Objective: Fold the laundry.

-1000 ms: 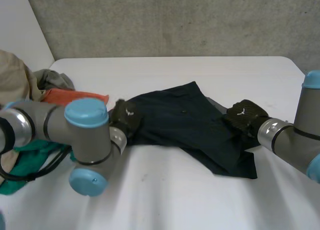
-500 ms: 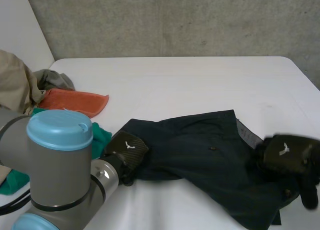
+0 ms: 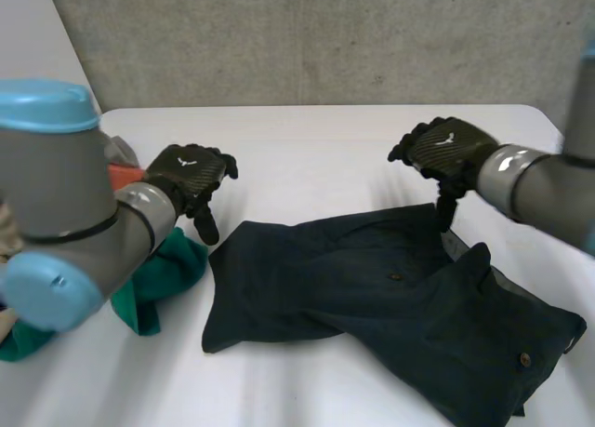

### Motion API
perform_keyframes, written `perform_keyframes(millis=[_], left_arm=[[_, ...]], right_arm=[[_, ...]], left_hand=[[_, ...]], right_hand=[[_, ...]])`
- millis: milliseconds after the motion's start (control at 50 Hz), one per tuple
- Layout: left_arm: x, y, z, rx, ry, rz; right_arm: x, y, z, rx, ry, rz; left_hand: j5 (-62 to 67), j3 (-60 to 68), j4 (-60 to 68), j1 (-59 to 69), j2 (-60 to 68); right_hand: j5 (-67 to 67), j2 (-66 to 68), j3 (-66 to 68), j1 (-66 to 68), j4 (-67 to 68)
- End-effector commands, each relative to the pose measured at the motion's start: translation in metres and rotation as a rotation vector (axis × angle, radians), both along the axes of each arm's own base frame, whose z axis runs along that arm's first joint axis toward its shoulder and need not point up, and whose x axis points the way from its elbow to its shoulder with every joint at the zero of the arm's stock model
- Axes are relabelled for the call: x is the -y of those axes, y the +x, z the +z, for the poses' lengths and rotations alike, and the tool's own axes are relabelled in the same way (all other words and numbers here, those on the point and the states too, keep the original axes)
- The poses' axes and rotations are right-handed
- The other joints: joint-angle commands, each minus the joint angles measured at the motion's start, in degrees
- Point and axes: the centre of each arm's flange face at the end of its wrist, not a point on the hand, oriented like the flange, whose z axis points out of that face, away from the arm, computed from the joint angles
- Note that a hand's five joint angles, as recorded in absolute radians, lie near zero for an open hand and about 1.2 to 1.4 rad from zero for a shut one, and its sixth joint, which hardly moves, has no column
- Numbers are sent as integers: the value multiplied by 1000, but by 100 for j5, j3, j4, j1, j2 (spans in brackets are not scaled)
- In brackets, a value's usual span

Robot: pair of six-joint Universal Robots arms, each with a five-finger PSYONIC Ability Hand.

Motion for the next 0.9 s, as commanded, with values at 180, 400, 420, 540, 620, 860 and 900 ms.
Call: perform_keyframes(millis=[180,400,420,540,620,860,900], left_arm=[[49,-16,-75,66,207,7],[44,-35,-87,46,240,-113],[44,-37,-85,46,233,-116],[65,-41,-43,55,2,-26],[84,-42,24,-8,-305,61],[64,-42,215,-412,-1053,35],[59,-39,226,-418,-1061,37]], right_arm=[[32,39,-104,18,37,-74],[56,43,-121,38,-109,-120],[59,43,-121,35,-116,-116],[72,46,-99,68,-192,-96],[90,52,-43,174,-360,-113],[66,35,190,695,-1084,-63],[60,36,195,694,-1064,-30]], left_hand=[[201,127,151,76,133],[5473,5398,5423,5348,5404],[5981,5906,5931,5856,5912],[5986,5911,5936,5861,5918],[5986,5911,5936,5861,5918],[5986,5911,5936,5861,5918],[5986,5911,5936,5861,5918]], right_hand=[[334,430,446,201,447],[5400,5496,5512,5267,5513],[6717,6812,6828,6583,6829],[6730,6825,6841,6596,6843],[6730,6825,6841,6596,6843],[6730,6825,6841,6596,6843],[6730,6825,6841,6596,6843]])
